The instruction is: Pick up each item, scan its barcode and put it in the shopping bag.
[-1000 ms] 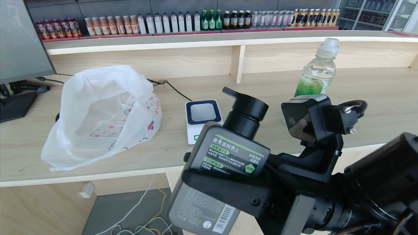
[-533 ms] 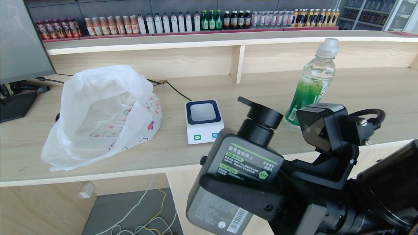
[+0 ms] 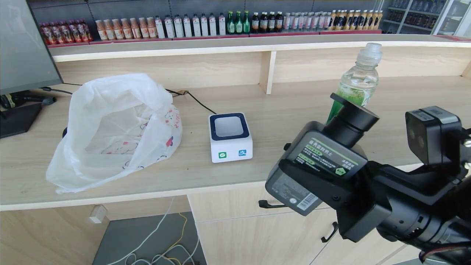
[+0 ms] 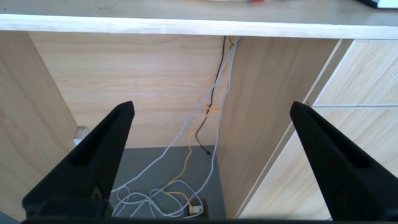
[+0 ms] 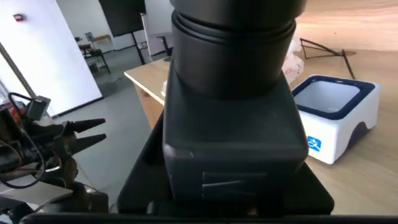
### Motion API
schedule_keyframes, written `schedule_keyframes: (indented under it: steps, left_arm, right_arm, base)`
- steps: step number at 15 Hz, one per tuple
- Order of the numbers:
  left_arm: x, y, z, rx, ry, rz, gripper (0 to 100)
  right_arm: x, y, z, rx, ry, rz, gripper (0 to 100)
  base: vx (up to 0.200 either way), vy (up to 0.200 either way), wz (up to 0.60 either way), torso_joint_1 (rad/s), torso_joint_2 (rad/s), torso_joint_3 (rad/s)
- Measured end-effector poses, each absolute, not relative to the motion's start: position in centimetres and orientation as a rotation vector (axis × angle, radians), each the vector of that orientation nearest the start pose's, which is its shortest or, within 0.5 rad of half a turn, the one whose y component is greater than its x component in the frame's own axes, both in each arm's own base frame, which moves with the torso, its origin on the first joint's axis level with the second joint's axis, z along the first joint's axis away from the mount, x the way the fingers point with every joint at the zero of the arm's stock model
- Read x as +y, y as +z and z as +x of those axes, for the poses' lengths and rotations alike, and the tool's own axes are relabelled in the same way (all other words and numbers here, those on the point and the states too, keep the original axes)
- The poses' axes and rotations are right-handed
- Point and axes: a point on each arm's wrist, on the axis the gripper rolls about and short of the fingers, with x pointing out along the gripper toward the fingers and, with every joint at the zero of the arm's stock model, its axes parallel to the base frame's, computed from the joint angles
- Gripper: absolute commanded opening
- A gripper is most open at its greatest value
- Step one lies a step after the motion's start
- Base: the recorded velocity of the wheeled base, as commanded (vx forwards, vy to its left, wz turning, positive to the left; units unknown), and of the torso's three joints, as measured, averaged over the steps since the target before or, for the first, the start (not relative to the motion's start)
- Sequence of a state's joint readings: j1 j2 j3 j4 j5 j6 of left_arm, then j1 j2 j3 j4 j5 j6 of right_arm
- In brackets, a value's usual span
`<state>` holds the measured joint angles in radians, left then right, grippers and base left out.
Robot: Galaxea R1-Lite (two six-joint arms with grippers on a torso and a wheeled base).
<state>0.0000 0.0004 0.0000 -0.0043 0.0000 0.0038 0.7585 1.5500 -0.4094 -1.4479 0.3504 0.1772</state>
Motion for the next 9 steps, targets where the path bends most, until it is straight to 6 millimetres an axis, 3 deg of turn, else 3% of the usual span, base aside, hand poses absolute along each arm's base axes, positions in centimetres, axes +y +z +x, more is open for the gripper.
schedule_keyframes:
  steps: [5,9]
  left_arm:
    - [0.0,7.6,-2.3,-0.003,-0.001,0.01,100]
    - [0.0,7.6,-2.3,-0.003,0.0,0.01,100]
  right_arm:
    - [13.5,21.5,14.0,-0.17,0.631,0.031,0]
    - [12.0,21.3,12.4,-0.179,0.473,0.029,0]
  base:
    - [0.0,0.0,0.0,0.0,0.0,0.0]
    - [0.0,0.0,0.0,0.0,0.0,0.0]
